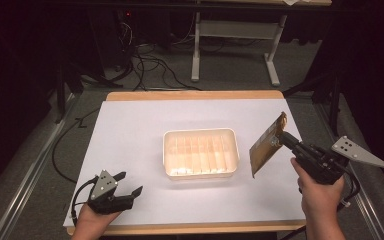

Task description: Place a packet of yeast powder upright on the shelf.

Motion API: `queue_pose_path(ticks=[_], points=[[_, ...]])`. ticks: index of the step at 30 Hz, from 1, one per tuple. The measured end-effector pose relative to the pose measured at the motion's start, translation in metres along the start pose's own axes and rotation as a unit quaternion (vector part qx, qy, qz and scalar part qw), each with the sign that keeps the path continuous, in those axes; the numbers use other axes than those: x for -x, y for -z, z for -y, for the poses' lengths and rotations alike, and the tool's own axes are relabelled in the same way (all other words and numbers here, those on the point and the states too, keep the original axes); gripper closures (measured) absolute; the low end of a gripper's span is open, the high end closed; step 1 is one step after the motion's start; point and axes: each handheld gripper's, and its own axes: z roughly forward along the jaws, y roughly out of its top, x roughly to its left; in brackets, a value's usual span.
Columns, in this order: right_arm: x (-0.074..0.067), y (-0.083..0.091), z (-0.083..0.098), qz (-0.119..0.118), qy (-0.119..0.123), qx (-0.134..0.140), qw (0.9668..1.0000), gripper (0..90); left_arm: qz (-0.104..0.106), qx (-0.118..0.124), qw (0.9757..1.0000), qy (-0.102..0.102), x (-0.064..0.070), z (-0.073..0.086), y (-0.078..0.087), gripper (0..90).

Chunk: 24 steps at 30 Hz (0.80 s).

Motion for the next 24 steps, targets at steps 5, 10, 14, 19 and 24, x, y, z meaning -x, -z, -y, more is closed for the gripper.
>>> queue_pose_path(ticks=[5,10,14,19,24], points=[[-0.009,-0.010,-0.012,-0.012,0.005,0.004,0.9999,90.0,-0.001,-0.001,1.0000,-0.001,0.000,0.000,0.000,24.9],[-0.016,-0.022,-0.015,-0.023,0.009,0.002,0.9997,90.0,-0.001,0.000,1.0000,0.001,0.000,0.000,0.000,24.9],[-0.019,-0.029,-0.015,-0.029,0.008,0.000,0.9996,90.0,-0.001,0.000,1.0000,0.000,0.000,0.000,0.000,24.9],[-0.023,-0.044,-0.013,-0.041,0.003,-0.005,0.9992,90.0,-0.001,0.001,1.0000,0.001,-0.001,0.000,0.002,24.9],[-0.025,-0.053,-0.013,-0.047,0.003,-0.008,0.9988,90.0,-0.002,0.001,1.0000,0.002,-0.001,0.000,0.002,24.9]])
